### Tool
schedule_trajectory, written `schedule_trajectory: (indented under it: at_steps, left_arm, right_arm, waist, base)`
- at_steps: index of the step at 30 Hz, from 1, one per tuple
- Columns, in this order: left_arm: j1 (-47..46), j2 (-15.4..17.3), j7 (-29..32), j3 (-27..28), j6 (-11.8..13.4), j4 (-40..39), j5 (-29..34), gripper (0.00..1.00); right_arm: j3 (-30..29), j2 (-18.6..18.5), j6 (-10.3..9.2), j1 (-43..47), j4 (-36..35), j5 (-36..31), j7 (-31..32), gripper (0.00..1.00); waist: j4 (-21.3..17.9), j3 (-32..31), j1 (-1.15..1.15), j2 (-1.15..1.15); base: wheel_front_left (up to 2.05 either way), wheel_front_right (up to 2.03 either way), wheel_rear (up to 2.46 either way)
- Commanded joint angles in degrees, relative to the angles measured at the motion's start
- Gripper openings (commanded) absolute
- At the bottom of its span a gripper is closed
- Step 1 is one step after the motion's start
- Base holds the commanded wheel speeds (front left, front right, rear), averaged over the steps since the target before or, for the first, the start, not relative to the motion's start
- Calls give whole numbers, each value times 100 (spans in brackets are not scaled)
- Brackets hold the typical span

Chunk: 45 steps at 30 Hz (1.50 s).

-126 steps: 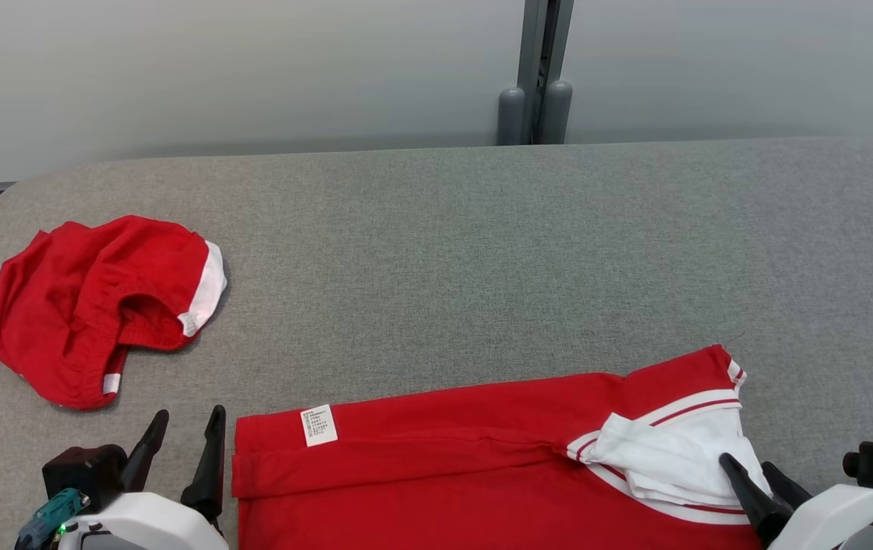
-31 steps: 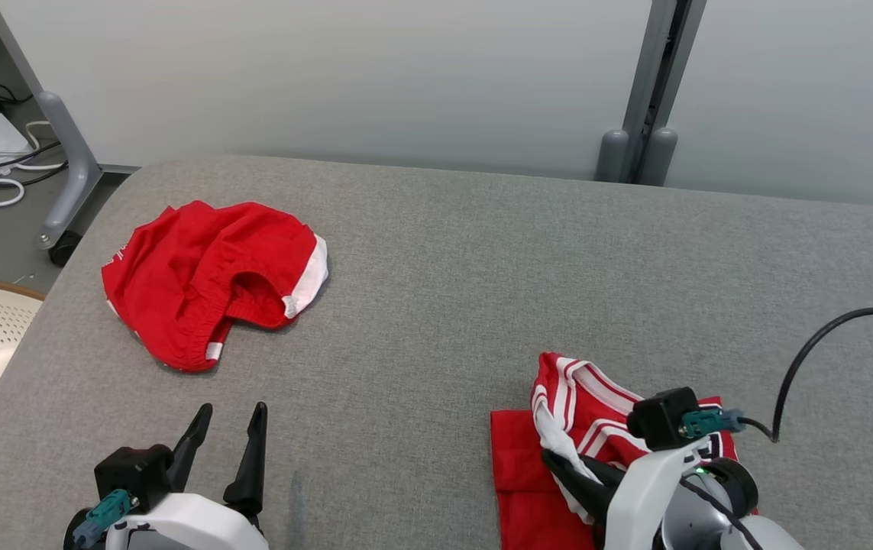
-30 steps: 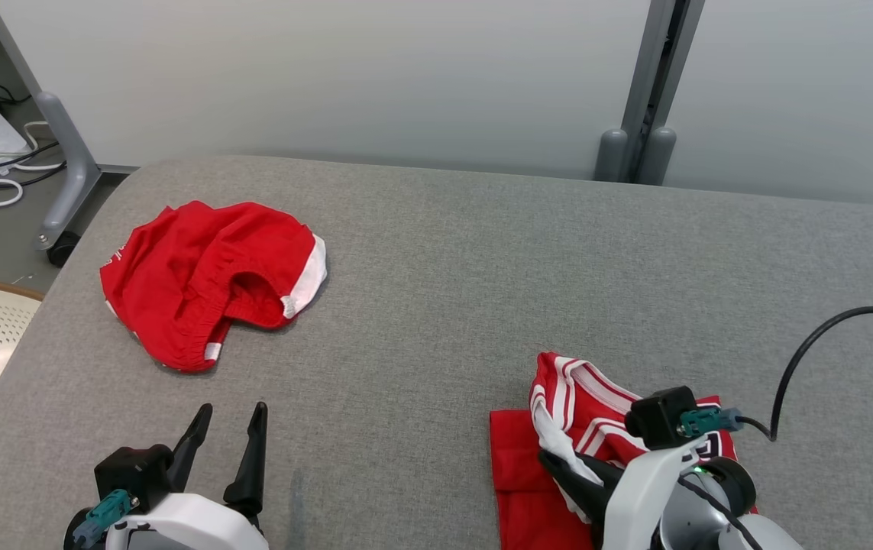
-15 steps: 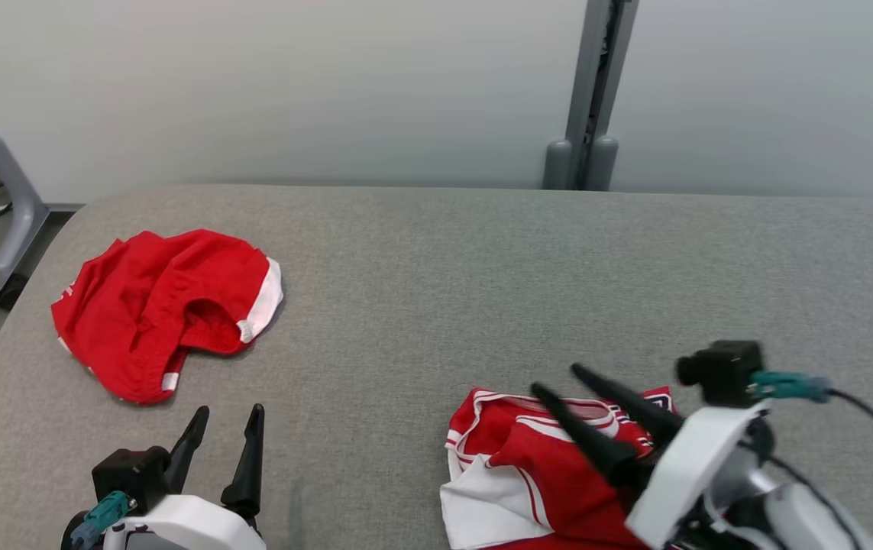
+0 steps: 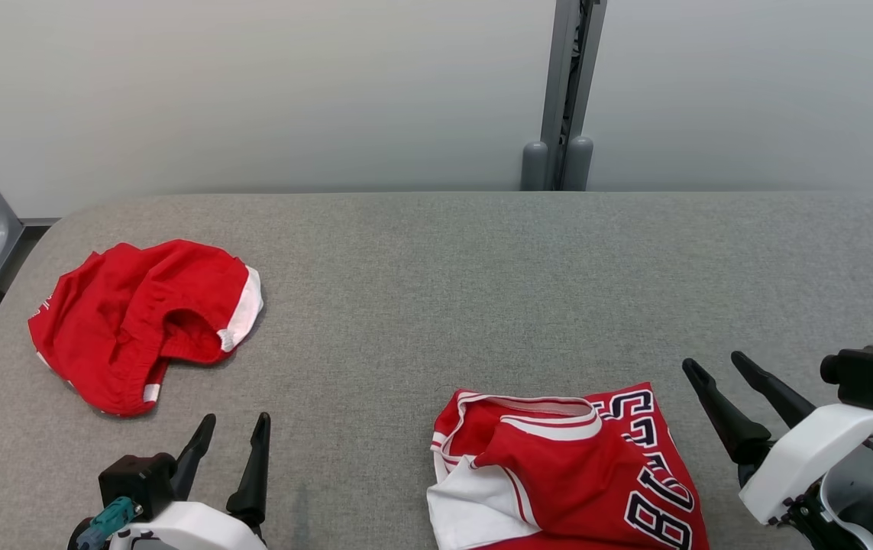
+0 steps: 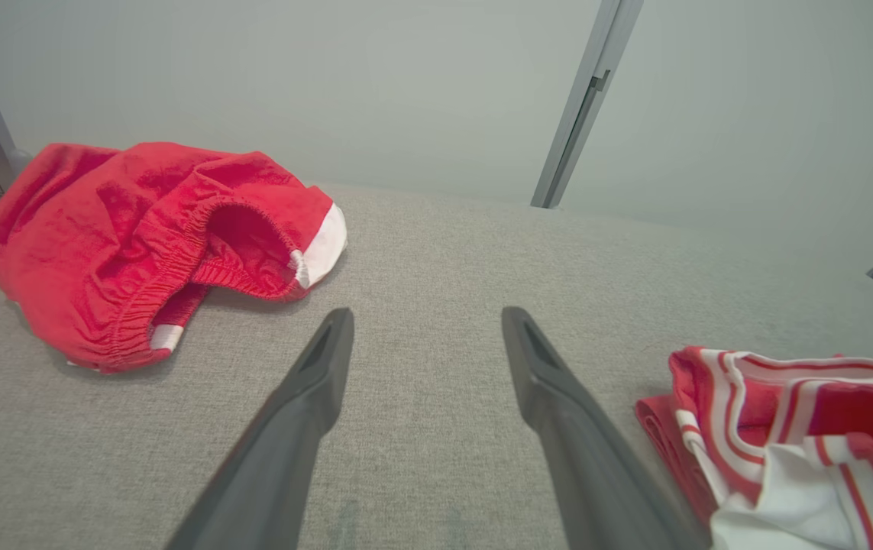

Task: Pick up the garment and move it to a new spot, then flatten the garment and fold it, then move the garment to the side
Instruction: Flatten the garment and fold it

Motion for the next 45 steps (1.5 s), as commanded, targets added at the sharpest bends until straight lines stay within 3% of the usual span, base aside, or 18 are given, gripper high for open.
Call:
schedule_trajectory:
  at_steps: [1, 3, 4, 5, 6, 7, 14, 23, 28, 35, 45]
  left_arm:
    - [-73, 47, 7, -1, -12, -2, -26, 100]
    - [-90, 49, 6, -7, -15, 7, -29, 100]
    - [-99, 46, 6, -11, -18, 11, -31, 100]
    - [-108, 40, 7, -19, -23, 16, -31, 100]
    - [-117, 34, 11, -27, -27, 23, -27, 100]
    - [-133, 25, 17, -42, -36, 32, -20, 100]
    - [-191, 2, 37, -68, -74, 110, -32, 100]
    - [-230, -6, 35, -75, -115, 184, -49, 100]
    - [-242, 56, 42, -80, -110, 189, -38, 100]
    - [-197, 71, 42, -98, -104, 194, -69, 100]
    - [-166, 38, 19, -88, -83, 212, -73, 100]
  right_arm:
    - [-53, 32, 5, -5, 47, 8, -42, 100]
    - [-76, 81, 4, -76, 186, 17, -62, 100]
    - [-71, 88, 4, -127, 294, -8, -63, 95]
    - [-60, 117, 5, -172, 408, -13, -64, 47]
    - [-46, 135, 4, -233, 556, -47, -78, 16]
    - [-12, 101, 4, -287, 714, -139, -74, 0]
    - [195, 202, 4, -615, 1788, -395, 0, 0]
    - [502, 490, 4, -658, 2502, -342, 42, 0]
    - [1040, 639, 4, -595, 2390, -43, 38, 0]
    - [2079, 569, 5, -360, 1857, 346, 219, 0]
    - [3081, 336, 4, -293, 851, 758, 199, 0]
  waist:
    - [10, 14, 0, 0]
    - [24, 36, 0, 0]
    - [32, 48, 0, 0]
    - [40, 59, 0, 0]
    - [53, 73, 0, 0]
    - [78, 89, 0, 0]
    - [298, 135, 0, 0]
    - [598, 145, 0, 0]
    - [745, 145, 0, 0]
    - [849, 141, 0, 0]
    - [651, 141, 0, 0]
  base:
    - [0, 0, 0]
    - [0, 0, 0]
    - [0, 0, 0]
    - [0, 0, 0]
    - [0, 0, 0]
    - [0, 0, 0]
    - [0, 0, 0]
    - [0, 0, 0]
    - [0, 0, 0]
    - [0, 0, 0]
    - [0, 0, 0]
